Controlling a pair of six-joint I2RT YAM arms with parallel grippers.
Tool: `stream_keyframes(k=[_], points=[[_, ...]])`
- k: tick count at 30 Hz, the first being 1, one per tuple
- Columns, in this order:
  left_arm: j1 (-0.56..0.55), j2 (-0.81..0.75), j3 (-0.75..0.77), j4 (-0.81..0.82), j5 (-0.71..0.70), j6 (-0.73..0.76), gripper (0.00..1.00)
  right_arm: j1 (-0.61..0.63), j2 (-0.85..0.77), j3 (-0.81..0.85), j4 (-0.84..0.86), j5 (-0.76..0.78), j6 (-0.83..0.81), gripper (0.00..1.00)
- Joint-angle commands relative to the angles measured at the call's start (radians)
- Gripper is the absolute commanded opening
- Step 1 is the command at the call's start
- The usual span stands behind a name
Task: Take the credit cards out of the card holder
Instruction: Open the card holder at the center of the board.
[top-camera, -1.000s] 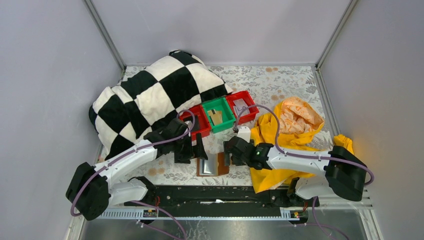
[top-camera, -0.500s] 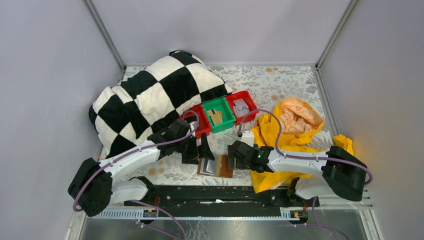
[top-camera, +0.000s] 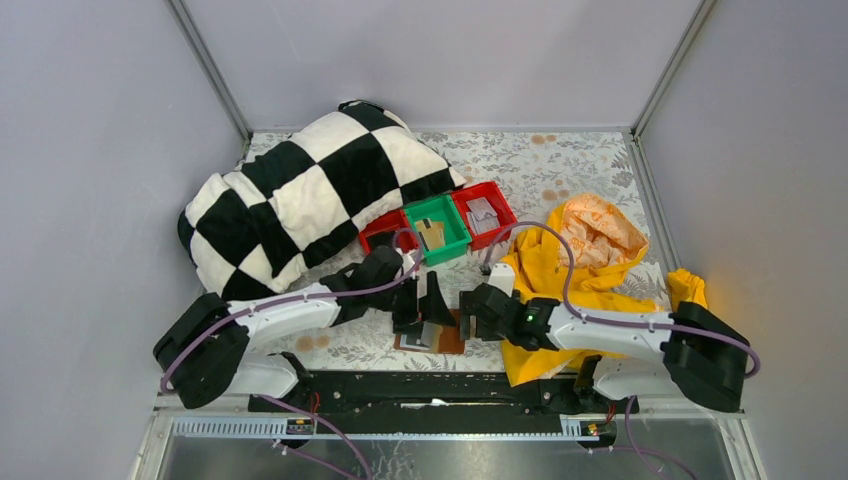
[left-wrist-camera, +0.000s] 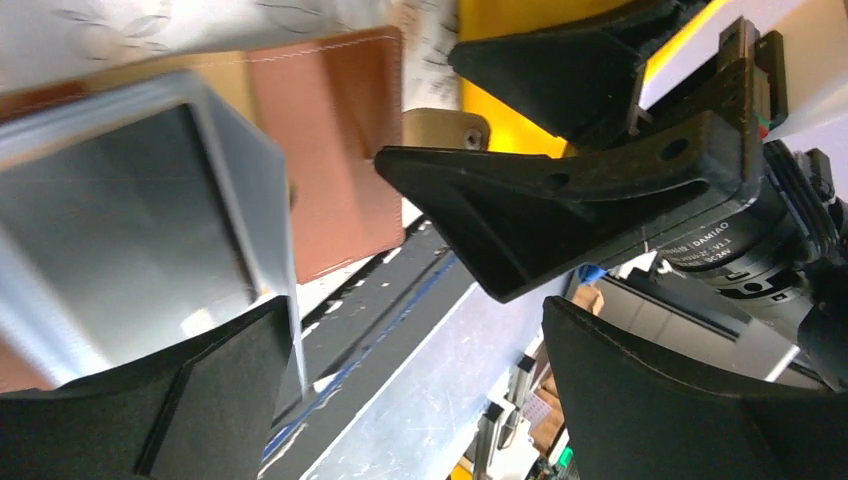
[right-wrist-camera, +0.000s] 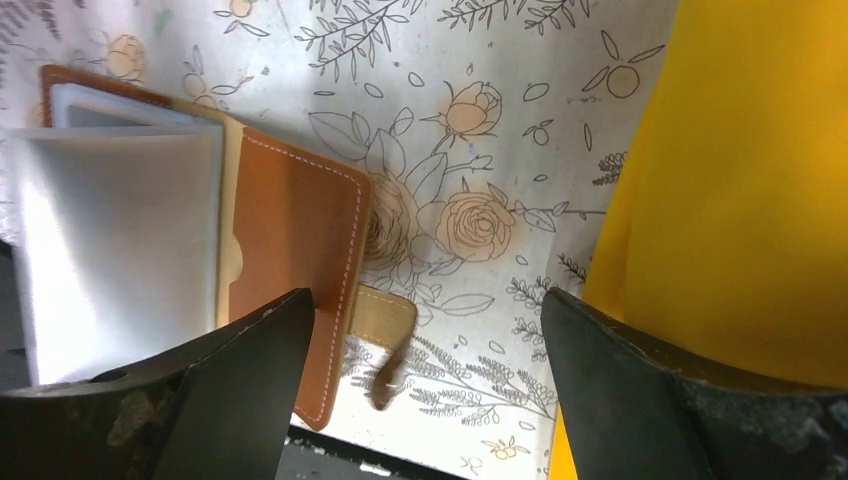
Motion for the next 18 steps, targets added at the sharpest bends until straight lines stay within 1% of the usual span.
stream_keyframes(k=[1,6,10,14,18], points=[[-0.056,0.043,-0.020,0.255,0.038,-0.106,0.97,-0.012,-0.123,-0.035,0.022,-0.011,0.032,0.91],[-0.096,0.114,-0.045,0.395,0.039,-0.142,0.97,-0.014,-0.250,-0.083,-0.002,-0.012,0.058,0.91],[-0.099,0.170,-0.065,0.482,0.042,-0.180,0.96,-0.014,-0.372,-0.120,-0.069,0.002,0.086,0.91],[-0.098,0.188,-0.067,0.502,0.038,-0.177,0.96,-0.015,-0.505,-0.138,-0.111,0.025,0.109,0.89],[-0.098,0.203,-0.059,0.502,0.032,-0.163,0.96,-0.014,-0.577,-0.134,-0.135,0.060,0.131,0.86]])
